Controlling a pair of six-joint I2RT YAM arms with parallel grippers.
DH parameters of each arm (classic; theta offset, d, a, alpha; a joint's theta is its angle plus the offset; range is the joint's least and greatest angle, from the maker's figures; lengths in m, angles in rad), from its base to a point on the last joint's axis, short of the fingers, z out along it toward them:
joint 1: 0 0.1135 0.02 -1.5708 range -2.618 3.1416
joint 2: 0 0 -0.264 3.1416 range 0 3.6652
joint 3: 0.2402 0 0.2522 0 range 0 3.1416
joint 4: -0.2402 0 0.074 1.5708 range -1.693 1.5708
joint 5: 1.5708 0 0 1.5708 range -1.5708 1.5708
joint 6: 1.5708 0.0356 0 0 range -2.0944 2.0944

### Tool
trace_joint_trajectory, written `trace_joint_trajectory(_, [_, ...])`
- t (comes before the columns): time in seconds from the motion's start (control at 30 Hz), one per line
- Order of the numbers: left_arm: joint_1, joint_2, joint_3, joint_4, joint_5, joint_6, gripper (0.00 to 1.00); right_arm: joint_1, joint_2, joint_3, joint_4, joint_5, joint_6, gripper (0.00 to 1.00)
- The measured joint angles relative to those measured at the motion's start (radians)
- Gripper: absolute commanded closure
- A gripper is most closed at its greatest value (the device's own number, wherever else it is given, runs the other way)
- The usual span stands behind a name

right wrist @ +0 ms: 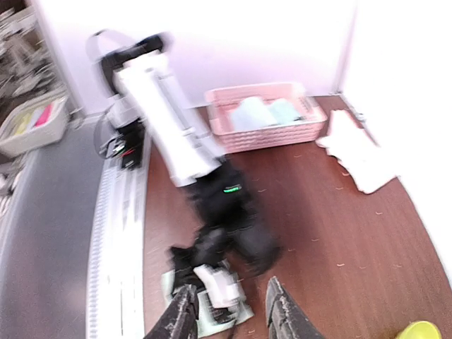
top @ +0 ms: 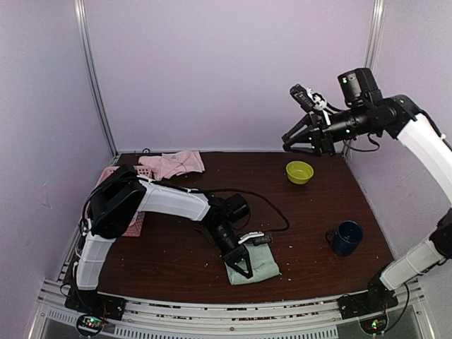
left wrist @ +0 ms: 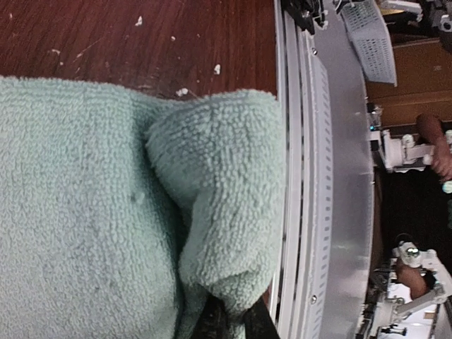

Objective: Roll the towels
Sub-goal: Roll the towel at the center of the board.

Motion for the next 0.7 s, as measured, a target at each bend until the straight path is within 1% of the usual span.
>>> trace_joint_trajectory(0.07, [0.018,0.029,0.008,-0.002,0.067,-0.019,1.00,0.042,-0.097,-0.117,-0.003,-0.034,-0.051,0.67])
trace_joint_trajectory(0.13, [0.029,0.051,0.016,-0.004,0.117,-0.036,1.00,0.099,-0.145,-0.226,-0.027,-0.025,-0.125,0.69])
trace_joint_trajectory(0.27, [0.038,0.076,0.026,-0.004,0.174,-0.061,1.00,0.219,-0.133,-0.407,-0.060,0.052,-0.228,0.69])
trace_joint_trajectory(0.33, [0.038,0.080,0.027,-0.003,0.183,-0.069,1.00,0.288,-0.119,-0.500,-0.060,0.109,-0.261,0.66])
trace_joint_trajectory(0.5, [0.039,0.082,0.027,-0.002,0.187,-0.083,1.00,0.435,-0.093,-0.641,0.000,0.233,-0.276,0.58])
trace_joint_trajectory(0.7, [0.040,0.082,0.019,0.008,0.192,-0.087,1.00,0.581,-0.014,-0.744,0.177,0.407,-0.225,0.56])
